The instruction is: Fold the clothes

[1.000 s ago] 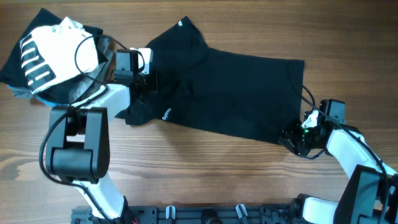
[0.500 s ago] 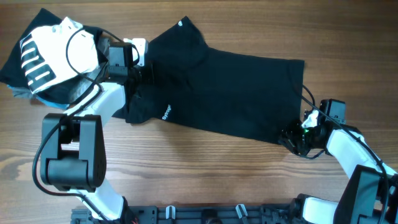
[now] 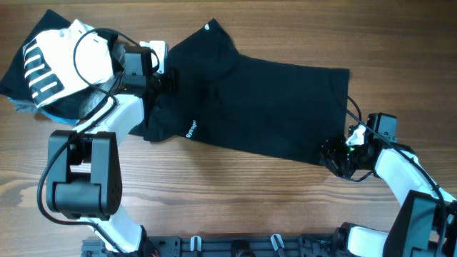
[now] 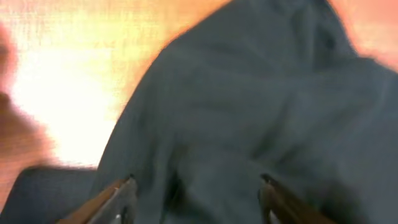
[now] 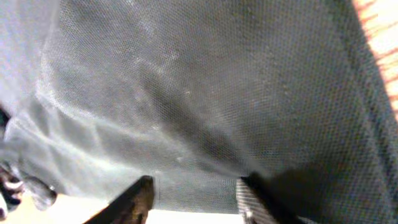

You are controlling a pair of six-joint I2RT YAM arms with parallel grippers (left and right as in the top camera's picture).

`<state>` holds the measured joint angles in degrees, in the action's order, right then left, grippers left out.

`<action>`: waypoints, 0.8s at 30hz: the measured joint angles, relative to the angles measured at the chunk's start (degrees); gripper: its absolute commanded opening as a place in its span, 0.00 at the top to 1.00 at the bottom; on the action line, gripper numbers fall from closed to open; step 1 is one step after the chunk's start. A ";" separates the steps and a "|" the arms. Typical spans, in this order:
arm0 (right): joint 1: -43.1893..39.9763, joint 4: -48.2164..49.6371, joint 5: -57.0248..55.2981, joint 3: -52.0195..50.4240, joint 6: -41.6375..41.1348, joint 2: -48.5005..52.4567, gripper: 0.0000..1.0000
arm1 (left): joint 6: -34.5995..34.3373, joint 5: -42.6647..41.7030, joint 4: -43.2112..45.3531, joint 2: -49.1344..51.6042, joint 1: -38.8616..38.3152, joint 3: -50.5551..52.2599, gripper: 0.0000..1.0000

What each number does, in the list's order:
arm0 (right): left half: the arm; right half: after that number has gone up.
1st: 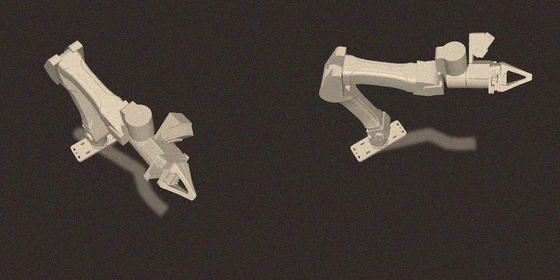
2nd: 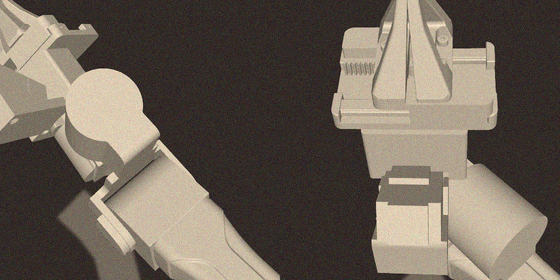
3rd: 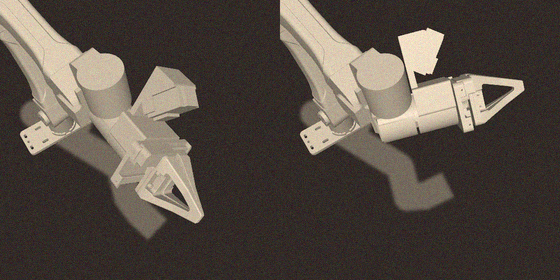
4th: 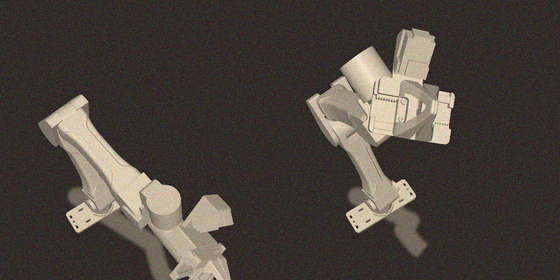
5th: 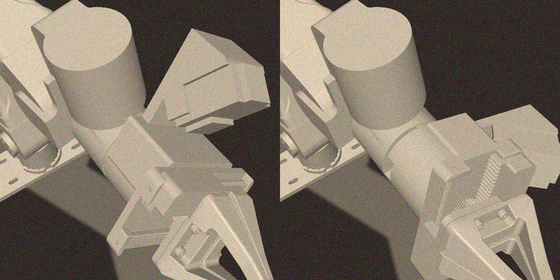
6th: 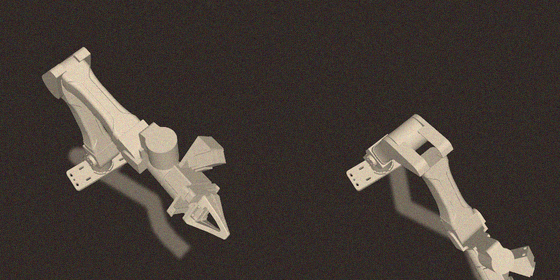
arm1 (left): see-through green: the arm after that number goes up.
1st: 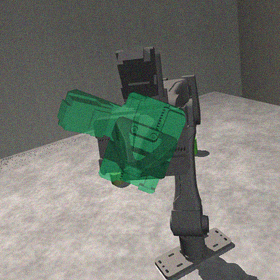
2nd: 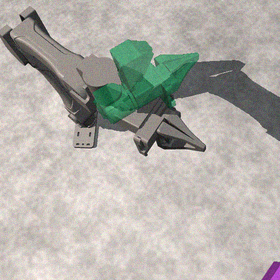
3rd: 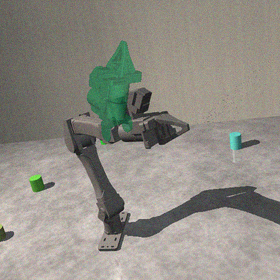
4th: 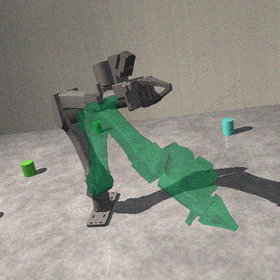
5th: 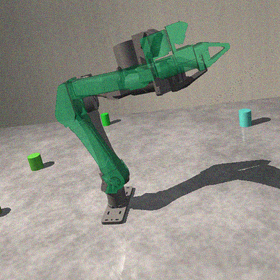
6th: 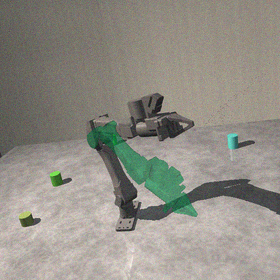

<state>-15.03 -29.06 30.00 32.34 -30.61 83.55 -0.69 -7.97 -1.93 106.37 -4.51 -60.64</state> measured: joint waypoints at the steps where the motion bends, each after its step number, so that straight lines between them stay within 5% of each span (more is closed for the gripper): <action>1: 0.00 0.02 0.22 0.00 -0.04 -0.04 0.44 | 0.22 0.81 -2.95 -0.22 0.00 -0.15 0.17; 4: 0.00 -0.02 0.48 0.04 0.00 -0.07 0.43 | -0.13 2.29 -16.00 -2.82 0.00 -0.52 0.10; 7: 0.00 0.00 0.63 0.09 0.00 -0.11 0.43 | 0.15 2.84 -24.92 -6.73 0.11 -0.52 0.22; 9: 0.00 0.00 0.66 0.09 0.00 -0.11 0.43 | 0.11 3.48 -26.86 -7.28 0.20 -0.55 0.42; 18: 0.00 0.00 0.63 0.09 0.04 -0.11 0.43 | 0.22 5.77 -33.22 -5.86 0.74 -0.59 0.54; 20: 0.00 0.00 0.66 0.09 0.04 -0.11 0.43 | 0.17 6.05 -33.27 -5.86 0.90 -0.59 0.55; 21: 0.00 0.00 0.66 0.09 0.04 -0.11 0.43 | 0.22 6.25 -33.57 -5.86 0.94 -0.59 0.43; 24: 0.00 -0.02 0.66 0.09 0.39 -0.11 0.43 | 0.22 7.34 -35.65 -5.86 0.98 -0.59 0.44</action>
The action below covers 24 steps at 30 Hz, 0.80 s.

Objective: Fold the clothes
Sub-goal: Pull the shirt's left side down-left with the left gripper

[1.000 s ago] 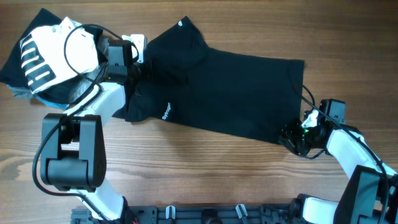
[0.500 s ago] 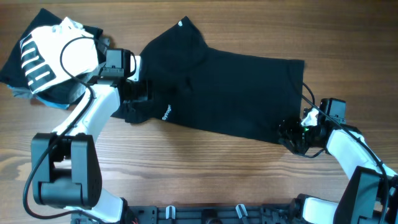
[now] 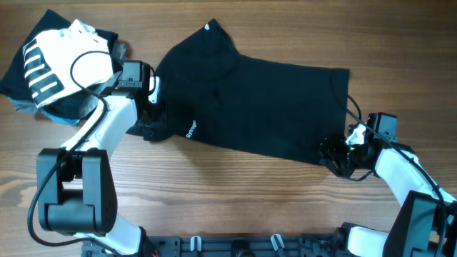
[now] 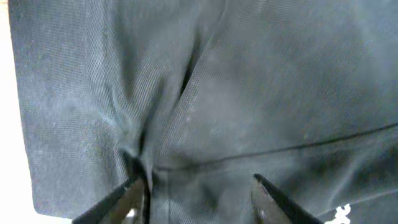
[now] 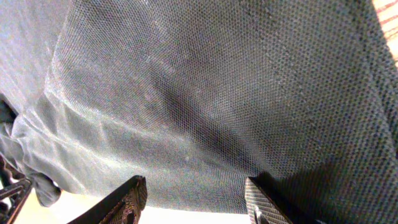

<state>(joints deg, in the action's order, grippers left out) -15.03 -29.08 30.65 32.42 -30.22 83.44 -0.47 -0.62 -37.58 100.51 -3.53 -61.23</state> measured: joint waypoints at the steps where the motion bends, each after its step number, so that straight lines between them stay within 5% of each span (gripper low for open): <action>1: 0.00 0.00 0.00 0.00 0.07 0.00 0.43 | -0.02 0.39 -0.20 0.00 0.13 0.00 0.51; 6: 0.00 0.00 0.00 0.00 0.09 0.00 0.43 | 0.15 0.35 -0.13 0.17 1.14 0.11 0.96; 15: 0.00 -0.04 0.02 0.00 0.26 -0.02 0.42 | -2.47 7.93 1.31 1.81 3.10 -0.07 0.96; 22: 0.00 -0.04 0.02 0.00 0.26 -0.04 0.42 | -3.30 8.50 11.02 1.81 5.25 -1.99 0.94; 24: 0.00 -0.04 0.02 0.00 0.26 -0.04 0.42 | -3.30 7.87 12.09 1.81 5.25 -2.05 0.83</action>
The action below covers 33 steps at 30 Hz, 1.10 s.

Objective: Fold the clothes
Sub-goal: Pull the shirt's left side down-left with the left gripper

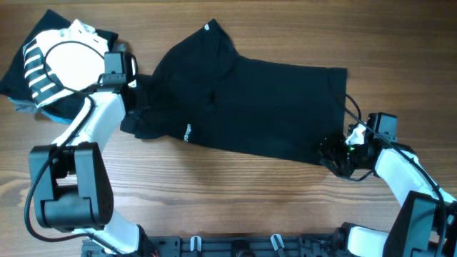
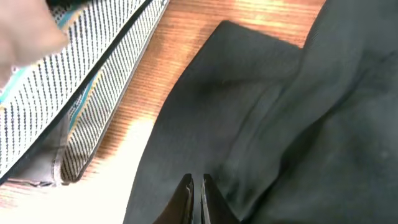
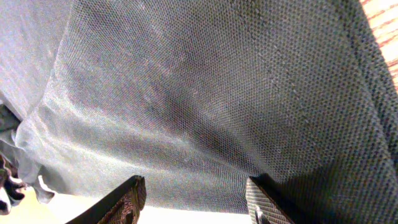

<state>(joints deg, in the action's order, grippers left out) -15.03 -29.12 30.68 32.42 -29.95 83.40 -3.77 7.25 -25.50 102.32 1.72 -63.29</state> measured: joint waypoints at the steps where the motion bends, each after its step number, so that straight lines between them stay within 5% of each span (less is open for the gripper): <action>1: 0.00 0.00 0.00 0.00 0.00 0.00 0.42 | -0.13 -0.26 -0.33 0.00 0.00 -0.04 0.73; 5: 0.00 -0.11 0.02 0.00 0.02 0.00 0.41 | -0.48 -2.64 -10.84 -0.20 0.00 -0.55 0.43; 10: 0.00 -0.09 0.04 0.02 0.00 0.00 0.41 | -1.05 -5.75 -15.98 -0.39 0.00 -0.28 0.40; 12: 0.00 -0.09 0.04 0.02 0.00 0.00 0.41 | -1.05 -6.34 -13.92 -0.44 0.00 0.52 0.48; 14: 0.00 -0.09 0.07 0.02 0.02 0.00 0.41 | -0.92 -6.80 -10.88 -0.44 0.00 2.21 0.79; 16: 0.00 -0.09 0.09 0.02 0.02 0.00 0.41 | -1.44 -7.45 -9.16 -0.42 0.00 3.23 0.96; 29: 0.00 -0.07 0.15 0.02 0.02 0.00 0.41 | 0.74 -8.63 2.25 -0.42 -0.04 -0.68 0.96; 31: 0.00 -0.07 0.15 0.02 0.02 0.00 0.41 | 0.96 -8.57 3.10 -0.42 -0.04 -0.70 0.89; 32: 0.00 -0.07 0.15 0.02 0.02 0.00 0.41 | 1.03 -8.44 3.06 -0.42 -0.04 -0.70 0.62; 33: 0.00 -0.09 0.15 0.02 0.02 0.00 0.41 | 1.16 -8.41 2.12 -0.42 -0.04 -0.81 0.56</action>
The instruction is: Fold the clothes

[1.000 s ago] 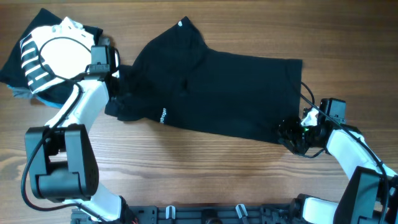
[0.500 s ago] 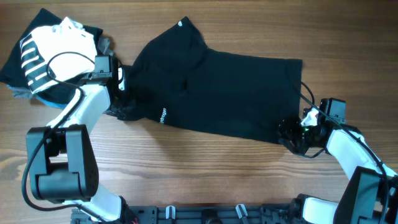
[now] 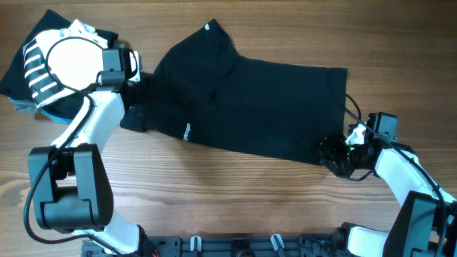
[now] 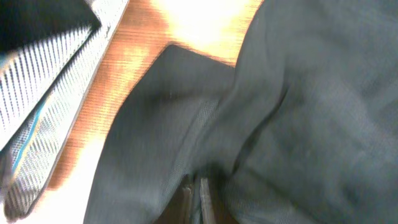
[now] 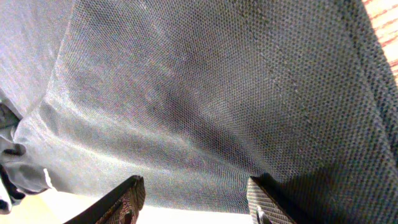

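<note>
A black shirt lies spread across the wooden table, its white logo facing up near the lower left hem. At the shirt's left sleeve, my left gripper is shut on a fold of the black fabric; the left wrist view shows the fingers pressed together in the cloth. My right gripper is at the shirt's lower right corner. It stands open, its fingers wide apart low over the mesh fabric, close to the hem.
A pile of other clothes, white with black stripes over dark cloth, lies at the far left, right beside my left arm. Its striped edge shows in the left wrist view. Bare wood runs along the front of the table.
My left gripper, still shut on the sleeve, has shifted slightly toward the shirt's body and sits closer to the cloth. The right gripper and the rest of the shirt are unchanged.
My left gripper was open above the shirt's left shoulder, then open and low on the left sleeve. Then it was shut on the sleeve, which lay drawn out further left. It holds the sleeve now. My right gripper stayed open at the lower right corner throughout.
</note>
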You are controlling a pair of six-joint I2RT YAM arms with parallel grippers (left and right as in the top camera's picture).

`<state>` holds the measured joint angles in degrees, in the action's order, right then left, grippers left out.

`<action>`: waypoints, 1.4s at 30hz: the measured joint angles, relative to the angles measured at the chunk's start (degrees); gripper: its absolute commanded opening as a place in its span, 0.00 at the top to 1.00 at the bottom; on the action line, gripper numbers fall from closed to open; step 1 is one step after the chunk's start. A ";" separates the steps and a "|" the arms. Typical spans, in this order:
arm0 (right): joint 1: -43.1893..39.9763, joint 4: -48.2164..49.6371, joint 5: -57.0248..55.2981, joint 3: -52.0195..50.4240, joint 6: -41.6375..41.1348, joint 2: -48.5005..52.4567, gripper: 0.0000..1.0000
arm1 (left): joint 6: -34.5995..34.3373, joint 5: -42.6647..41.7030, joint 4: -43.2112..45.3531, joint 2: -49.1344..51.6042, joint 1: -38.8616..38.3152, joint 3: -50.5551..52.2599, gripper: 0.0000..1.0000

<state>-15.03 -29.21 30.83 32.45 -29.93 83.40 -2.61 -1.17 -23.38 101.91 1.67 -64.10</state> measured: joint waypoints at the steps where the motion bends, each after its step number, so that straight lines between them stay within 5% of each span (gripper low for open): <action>1: 0.00 0.02 0.00 0.00 0.00 0.00 0.41 | 0.33 0.00 -1.75 0.00 0.00 -0.09 0.56; 3: 0.00 0.02 0.00 0.00 0.00 0.00 0.41 | 0.39 0.04 -6.84 0.00 0.00 -0.24 0.57; 6: 0.00 0.00 0.00 0.04 0.00 0.00 0.41 | 0.42 0.26 -14.99 0.00 0.00 -0.37 0.42; 12: 0.00 0.00 0.00 0.04 0.00 0.00 0.41 | 0.42 0.44 -19.10 0.00 0.20 -0.37 0.38; 16: 0.00 0.00 0.00 0.04 0.00 0.00 0.41 | -0.02 0.42 -15.56 -0.02 0.33 1.38 0.64; 18: 0.00 0.00 0.00 0.04 0.00 0.00 0.41 | 0.07 0.42 -15.58 -0.02 0.33 2.54 0.95; 21: 0.00 -0.02 0.00 0.04 -0.02 0.00 0.42 | -0.74 0.50 -16.26 -0.02 0.50 2.78 0.96; 23: 0.00 -0.15 -0.13 0.04 -0.07 0.00 0.65 | -1.73 1.11 -16.57 -0.02 1.44 2.78 0.96; 27: -0.22 -3.21 -2.86 0.76 0.11 0.26 0.48 | -4.96 2.05 -20.68 -0.02 5.53 2.78 0.96; 36: -0.46 -17.18 -13.38 10.58 0.87 -1.70 0.34 | -8.02 2.82 -30.12 -6.84 8.04 3.10 0.62; 39: -0.46 -19.89 -14.73 16.39 1.62 -4.42 0.27 | -8.37 1.70 -31.26 -13.03 7.61 3.08 0.40; 42: -0.48 -18.34 -14.12 20.48 4.11 -6.21 0.24 | -8.24 -3.52 -28.24 -19.23 6.91 2.19 0.37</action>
<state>-15.51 -47.55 16.71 52.93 -25.82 77.19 -10.85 -4.69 -51.62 82.67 8.58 -61.91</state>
